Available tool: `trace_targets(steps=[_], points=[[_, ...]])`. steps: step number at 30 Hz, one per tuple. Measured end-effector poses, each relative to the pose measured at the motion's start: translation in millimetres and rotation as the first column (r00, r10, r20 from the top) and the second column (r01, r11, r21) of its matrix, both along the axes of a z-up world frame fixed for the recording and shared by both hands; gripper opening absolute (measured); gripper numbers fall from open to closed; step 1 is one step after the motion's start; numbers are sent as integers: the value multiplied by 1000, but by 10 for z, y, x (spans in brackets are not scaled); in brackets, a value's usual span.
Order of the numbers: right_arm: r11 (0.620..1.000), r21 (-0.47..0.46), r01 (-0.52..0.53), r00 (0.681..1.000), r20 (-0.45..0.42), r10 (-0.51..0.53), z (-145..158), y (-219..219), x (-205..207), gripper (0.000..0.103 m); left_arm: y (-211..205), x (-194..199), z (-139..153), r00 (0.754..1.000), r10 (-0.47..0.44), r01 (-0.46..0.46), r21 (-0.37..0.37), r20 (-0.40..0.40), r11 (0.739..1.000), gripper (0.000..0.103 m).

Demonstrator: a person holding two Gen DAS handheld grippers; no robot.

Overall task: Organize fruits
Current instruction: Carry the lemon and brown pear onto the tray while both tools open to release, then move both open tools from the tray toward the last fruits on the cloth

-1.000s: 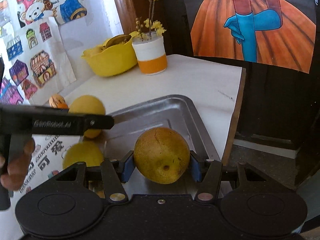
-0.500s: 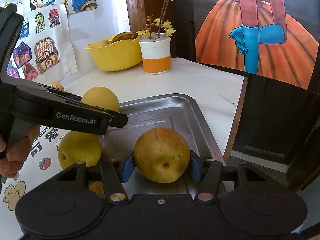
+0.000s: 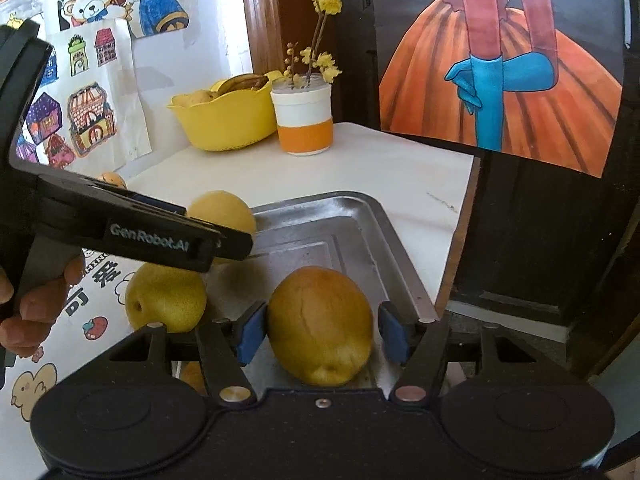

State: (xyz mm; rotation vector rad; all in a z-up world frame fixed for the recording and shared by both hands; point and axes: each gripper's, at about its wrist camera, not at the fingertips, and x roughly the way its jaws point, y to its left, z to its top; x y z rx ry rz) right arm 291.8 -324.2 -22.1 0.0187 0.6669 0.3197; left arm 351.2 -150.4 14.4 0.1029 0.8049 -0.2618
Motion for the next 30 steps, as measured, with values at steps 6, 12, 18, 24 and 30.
trace_targets(steps=[6, 12, 18, 24, 30], points=[[1000, 4, 29, 999, 37, -30, 127, -49, -198, 79, 131, -216, 142, 998, 22, -19, -38, 56, 999, 89], [999, 4, 54, 995, 88, -54, 286, -49, -495, 95, 308, -549, 308, 988, 58, -49, -64, 142, 997, 102], [998, 2, 55, 992, 112, -55, 386, 17, -814, 102, 503, -878, 374, 982, 98, -83, -98, 159, 992, 102], [998, -31, 51, 996, 75, -49, 358, 63, -1098, 102, 678, -1253, 351, 980, 126, -109, -114, 156, 987, 102], [996, -74, 43, 999, 25, -41, 299, 143, -1347, 102, 863, -1550, 299, 981, 152, -135, -138, 123, 981, 102]])
